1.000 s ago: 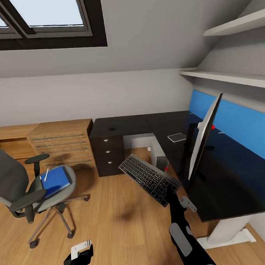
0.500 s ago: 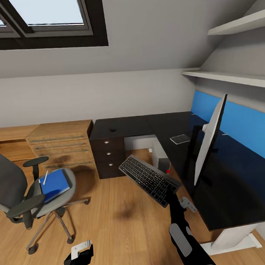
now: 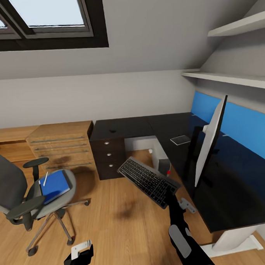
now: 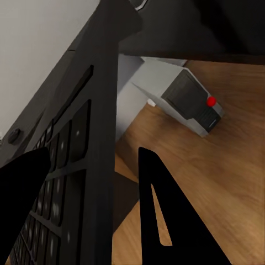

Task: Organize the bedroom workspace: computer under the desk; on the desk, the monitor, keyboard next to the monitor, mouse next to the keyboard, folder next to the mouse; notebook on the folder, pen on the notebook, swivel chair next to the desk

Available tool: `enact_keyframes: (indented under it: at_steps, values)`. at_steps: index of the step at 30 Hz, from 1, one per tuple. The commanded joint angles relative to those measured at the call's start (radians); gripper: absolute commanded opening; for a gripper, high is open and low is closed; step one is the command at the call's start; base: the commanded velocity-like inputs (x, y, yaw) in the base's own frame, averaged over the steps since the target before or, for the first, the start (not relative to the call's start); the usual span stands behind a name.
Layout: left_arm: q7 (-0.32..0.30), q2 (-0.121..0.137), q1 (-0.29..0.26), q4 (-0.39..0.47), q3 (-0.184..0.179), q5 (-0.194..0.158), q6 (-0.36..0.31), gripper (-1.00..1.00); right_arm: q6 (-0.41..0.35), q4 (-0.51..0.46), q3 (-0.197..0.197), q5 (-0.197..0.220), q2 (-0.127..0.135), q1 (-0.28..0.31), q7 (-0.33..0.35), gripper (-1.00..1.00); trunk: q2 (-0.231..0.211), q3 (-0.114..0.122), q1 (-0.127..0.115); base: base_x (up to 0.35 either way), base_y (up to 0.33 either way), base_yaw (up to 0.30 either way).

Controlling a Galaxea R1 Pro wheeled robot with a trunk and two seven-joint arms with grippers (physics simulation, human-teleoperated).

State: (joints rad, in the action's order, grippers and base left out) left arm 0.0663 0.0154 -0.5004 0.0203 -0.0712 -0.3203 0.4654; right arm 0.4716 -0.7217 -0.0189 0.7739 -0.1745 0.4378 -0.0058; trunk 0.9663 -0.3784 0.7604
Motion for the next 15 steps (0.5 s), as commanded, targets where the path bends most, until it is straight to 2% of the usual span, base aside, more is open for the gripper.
enact_keyframes:
  at_steps: [1, 7, 15]
  values:
    - [0.006, 0.0, -0.001, 0.0, -0.008, -0.002, 0.003, 1.0, 0.005, 0.004, -0.006, 0.007, 0.0, 0.001, 0.0, -1.0, 0.001, 0.0, 0.0, 0.0, 0.0, 0.0]
    - [0.005, -0.001, -0.001, 0.0, -0.009, -0.002, 0.002, 1.0, 0.005, 0.026, -0.034, 0.007, 0.0, 0.001, 0.0, -1.0, 0.001, 0.01, 0.0, 0.0, 0.0, 0.0]
    - [0.002, -0.009, -0.001, 0.0, -0.009, -0.002, 0.001, 1.0, 0.005, 0.028, -0.036, 0.007, 0.0, 0.001, 0.0, -1.0, 0.001, 0.022, 0.0, 0.013, 0.005, 0.0]
